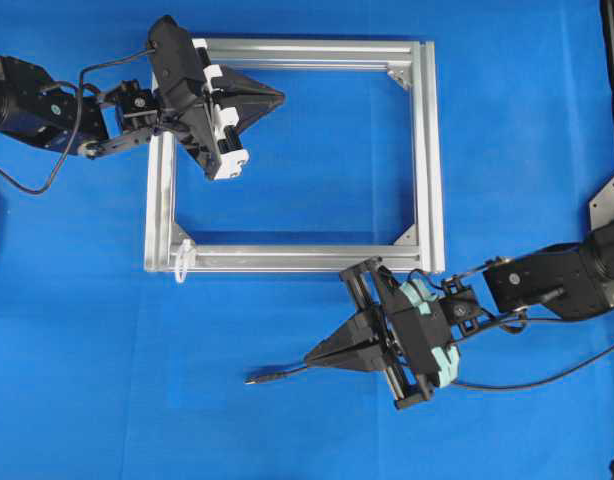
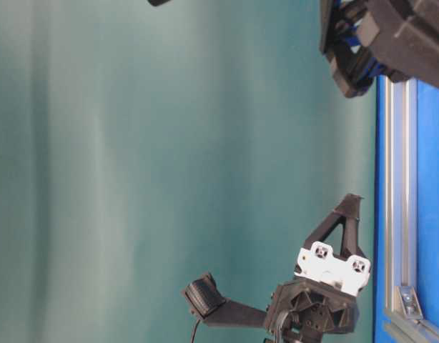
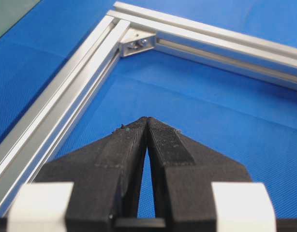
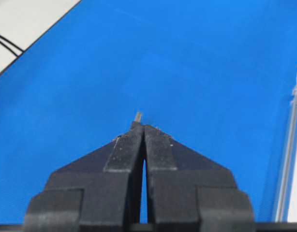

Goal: Insert the wire through the string loop located on the left side.
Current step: 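Lower the right gripper onto the black USB cable near its plug and close, then lift the USB cable plug-first with the right gripper, then move the right gripper left toward the white zip-tie loop on the frame, then push the USB plug through the white zip-tie loop with the right gripper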

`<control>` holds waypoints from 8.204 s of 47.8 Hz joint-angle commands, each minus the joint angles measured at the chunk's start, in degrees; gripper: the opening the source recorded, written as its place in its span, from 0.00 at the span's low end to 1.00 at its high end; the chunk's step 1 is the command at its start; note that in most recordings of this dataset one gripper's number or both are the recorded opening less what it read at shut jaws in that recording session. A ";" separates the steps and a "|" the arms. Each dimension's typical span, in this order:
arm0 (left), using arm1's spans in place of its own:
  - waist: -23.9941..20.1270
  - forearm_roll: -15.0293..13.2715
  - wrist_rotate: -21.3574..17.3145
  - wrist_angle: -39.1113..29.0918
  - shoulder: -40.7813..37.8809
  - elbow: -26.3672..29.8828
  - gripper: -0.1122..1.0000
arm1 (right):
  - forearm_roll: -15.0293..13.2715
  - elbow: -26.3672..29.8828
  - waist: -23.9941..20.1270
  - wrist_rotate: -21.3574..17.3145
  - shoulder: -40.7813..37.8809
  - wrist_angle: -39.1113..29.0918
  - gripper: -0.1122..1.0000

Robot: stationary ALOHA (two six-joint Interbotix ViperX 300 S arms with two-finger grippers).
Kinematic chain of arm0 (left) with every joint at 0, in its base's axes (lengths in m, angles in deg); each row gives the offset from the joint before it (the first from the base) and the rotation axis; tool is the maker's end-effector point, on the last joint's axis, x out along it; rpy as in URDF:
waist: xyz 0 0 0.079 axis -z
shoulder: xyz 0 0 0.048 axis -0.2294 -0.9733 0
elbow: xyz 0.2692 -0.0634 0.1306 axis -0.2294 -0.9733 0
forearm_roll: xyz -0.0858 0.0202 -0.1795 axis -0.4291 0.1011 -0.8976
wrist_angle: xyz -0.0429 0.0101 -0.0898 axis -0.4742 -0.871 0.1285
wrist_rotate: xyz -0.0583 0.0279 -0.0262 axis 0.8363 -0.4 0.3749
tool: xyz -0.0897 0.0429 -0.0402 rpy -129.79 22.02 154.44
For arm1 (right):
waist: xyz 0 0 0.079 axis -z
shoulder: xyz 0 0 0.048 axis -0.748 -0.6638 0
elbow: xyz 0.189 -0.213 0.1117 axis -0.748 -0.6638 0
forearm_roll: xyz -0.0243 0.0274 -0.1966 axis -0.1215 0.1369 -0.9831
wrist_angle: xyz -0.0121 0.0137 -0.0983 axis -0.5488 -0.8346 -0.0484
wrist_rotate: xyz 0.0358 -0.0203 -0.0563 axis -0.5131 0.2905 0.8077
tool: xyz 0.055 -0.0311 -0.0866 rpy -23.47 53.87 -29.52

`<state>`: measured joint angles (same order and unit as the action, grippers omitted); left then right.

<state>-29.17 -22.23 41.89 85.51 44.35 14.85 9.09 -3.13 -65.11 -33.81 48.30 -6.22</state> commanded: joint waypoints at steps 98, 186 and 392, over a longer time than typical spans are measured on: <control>0.18 0.18 0.44 0.26 1.76 0.09 0.12 | 9.49 5.71 -3.08 -4.04 -7.82 -0.18 0.10; 0.53 0.18 0.79 -0.09 2.02 -0.44 0.12 | 9.49 5.98 -2.99 -3.60 0.79 -8.70 0.10; 0.53 0.35 0.79 -0.18 2.02 -0.35 0.12 | 9.49 15.82 11.51 -1.14 -7.38 -12.74 0.10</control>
<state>-28.73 -22.05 42.68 85.07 44.35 14.06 18.50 11.55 -53.69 -34.86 39.96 -19.23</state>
